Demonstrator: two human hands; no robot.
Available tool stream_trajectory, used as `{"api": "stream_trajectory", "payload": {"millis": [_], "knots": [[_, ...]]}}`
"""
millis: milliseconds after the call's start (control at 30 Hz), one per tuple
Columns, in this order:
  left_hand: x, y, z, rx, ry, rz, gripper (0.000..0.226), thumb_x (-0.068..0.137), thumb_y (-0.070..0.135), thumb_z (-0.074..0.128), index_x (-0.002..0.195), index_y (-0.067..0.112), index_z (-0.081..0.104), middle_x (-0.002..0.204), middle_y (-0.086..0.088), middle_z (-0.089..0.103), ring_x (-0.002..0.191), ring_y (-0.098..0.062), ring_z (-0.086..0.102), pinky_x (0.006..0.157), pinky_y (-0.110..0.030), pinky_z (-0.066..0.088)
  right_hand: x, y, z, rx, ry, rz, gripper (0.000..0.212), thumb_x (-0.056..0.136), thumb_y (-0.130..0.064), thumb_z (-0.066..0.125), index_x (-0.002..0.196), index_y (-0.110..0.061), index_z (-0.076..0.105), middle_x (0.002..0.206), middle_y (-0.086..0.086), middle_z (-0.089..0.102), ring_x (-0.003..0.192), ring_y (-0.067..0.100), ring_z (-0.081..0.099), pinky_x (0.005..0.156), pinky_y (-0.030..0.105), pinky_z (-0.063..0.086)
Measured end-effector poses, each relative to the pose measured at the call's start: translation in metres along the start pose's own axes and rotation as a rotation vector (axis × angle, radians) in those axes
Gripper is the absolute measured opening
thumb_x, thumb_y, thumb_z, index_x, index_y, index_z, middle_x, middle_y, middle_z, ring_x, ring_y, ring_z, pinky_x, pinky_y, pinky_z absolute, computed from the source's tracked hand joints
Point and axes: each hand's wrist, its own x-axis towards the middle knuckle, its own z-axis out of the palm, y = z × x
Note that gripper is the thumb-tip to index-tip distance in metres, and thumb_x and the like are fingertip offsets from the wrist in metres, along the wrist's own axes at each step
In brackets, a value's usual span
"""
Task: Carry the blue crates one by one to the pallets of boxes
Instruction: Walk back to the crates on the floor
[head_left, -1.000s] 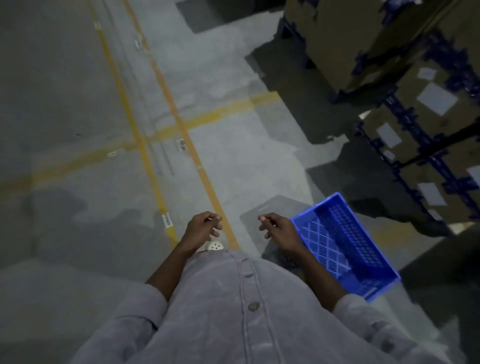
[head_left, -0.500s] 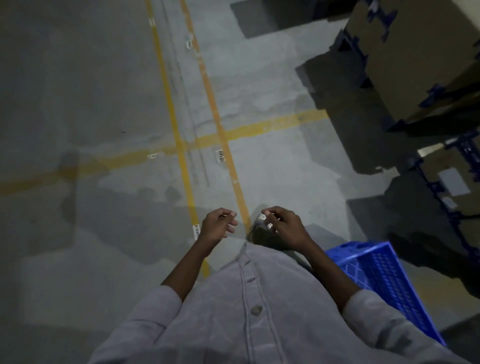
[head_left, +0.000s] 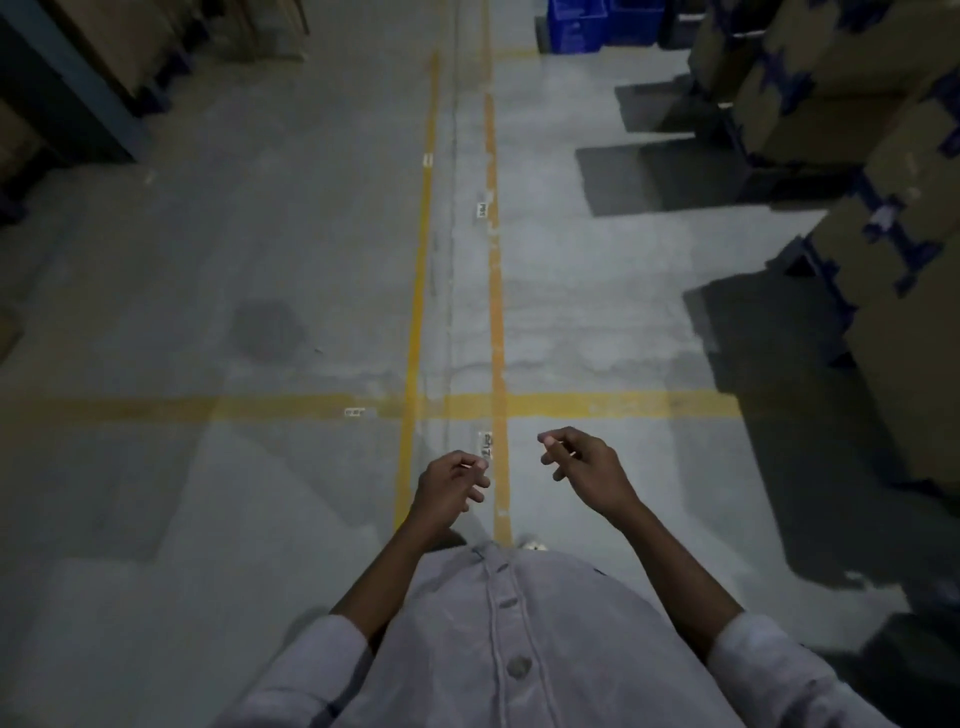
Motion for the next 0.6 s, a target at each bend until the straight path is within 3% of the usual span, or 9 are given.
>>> {"api": "stream_trajectory", "payload": {"millis": [133,200,333,400,533,600], "knots": [[0.060,0.045,0.013,-0.058,0.022,-0.023,0.013,0.110,0.029,0.075,0.109,0.017,0.081,0.094,-0.008,0.085,0.075,-0.022,0.076,0.071,-0.039,0.054,0.066,-0.025,-0.022,0.002,-0.044,-0.015,0.020,0.113,-0.041,0.062,0.120,-0.032,0.079,0.095,-0.010,0.081,0.076,0.015,0.077,0.070,0.016,0.052],[0.094,0.066,0.018,-0.085,0.029,-0.017,0.011,0.111,0.023,0.074,0.109,0.014,0.081,0.095,-0.013,0.085,0.074,-0.022,0.075,0.067,-0.033,0.055,0.101,-0.031,-0.031,0.007,-0.053,-0.009,0.020,0.114,-0.038,0.062,0.120,-0.031,0.079,0.095,-0.010,0.081,0.076,0.016,0.077,0.067,0.015,0.050],[0.172,0.105,0.032,-0.060,0.045,-0.009,0.010,0.111,0.017,0.073,0.111,0.009,0.079,0.093,-0.013,0.085,0.071,-0.023,0.074,0.055,-0.025,0.051,0.180,-0.030,-0.050,-0.009,-0.058,0.006,0.019,0.114,-0.032,0.063,0.120,-0.026,0.079,0.093,-0.009,0.082,0.073,0.018,0.077,0.071,0.025,0.056],[0.219,0.126,0.036,-0.051,0.019,0.006,0.011,0.111,0.019,0.073,0.111,0.009,0.079,0.093,-0.013,0.085,0.072,-0.024,0.075,0.055,-0.025,0.052,0.223,-0.032,-0.063,-0.013,-0.050,0.007,0.018,0.114,-0.031,0.063,0.120,-0.025,0.080,0.092,-0.008,0.082,0.072,0.018,0.076,0.074,0.028,0.059],[0.317,0.187,0.045,-0.042,-0.054,0.007,0.015,0.111,0.018,0.073,0.115,0.004,0.079,0.099,-0.021,0.084,0.071,-0.021,0.072,0.055,-0.026,0.051,0.313,-0.052,-0.103,-0.036,-0.073,0.024,0.018,0.113,-0.033,0.064,0.119,-0.027,0.080,0.094,-0.004,0.082,0.074,0.023,0.076,0.069,0.023,0.053],[0.368,0.228,0.048,-0.029,-0.080,0.028,0.015,0.111,0.017,0.073,0.115,0.004,0.079,0.101,-0.023,0.083,0.074,-0.023,0.072,0.058,-0.029,0.049,0.361,-0.068,-0.130,-0.067,-0.037,0.024,0.017,0.113,-0.034,0.064,0.117,-0.028,0.079,0.093,-0.006,0.082,0.072,0.020,0.075,0.071,0.028,0.057]]}}
